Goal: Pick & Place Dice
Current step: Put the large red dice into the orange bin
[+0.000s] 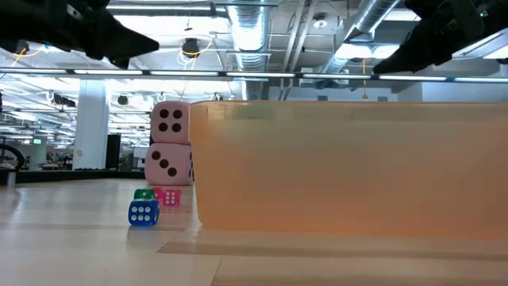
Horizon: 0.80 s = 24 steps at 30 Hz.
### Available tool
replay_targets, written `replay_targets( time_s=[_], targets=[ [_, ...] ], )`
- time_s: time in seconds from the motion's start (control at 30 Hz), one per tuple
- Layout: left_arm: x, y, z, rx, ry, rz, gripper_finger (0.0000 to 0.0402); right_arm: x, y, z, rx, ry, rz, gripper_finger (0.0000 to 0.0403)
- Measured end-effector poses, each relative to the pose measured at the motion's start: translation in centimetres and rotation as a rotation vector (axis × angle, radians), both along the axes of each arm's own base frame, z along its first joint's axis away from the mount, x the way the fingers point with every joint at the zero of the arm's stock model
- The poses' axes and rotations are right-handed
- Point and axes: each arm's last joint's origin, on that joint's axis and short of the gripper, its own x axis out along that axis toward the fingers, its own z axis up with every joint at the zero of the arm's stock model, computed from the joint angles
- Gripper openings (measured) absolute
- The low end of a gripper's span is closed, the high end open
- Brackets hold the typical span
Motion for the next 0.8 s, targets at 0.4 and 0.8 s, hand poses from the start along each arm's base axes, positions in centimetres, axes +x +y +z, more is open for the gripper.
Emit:
replay_targets(
  time_s=[0.4,0.8],
  targets=[
    [-1.3,-0.3,0.5,-0.034,-0.036,-0.176,0.0000,0.2,0.1,0.5,0.009,-0.052,0.003,0.0000],
    [-3.1,0.0,0.3,0.002,-0.012,-0.178,0.0000,0.3,0.1,0.8,0.021,-0.090,0.003,0.0000]
  ],
)
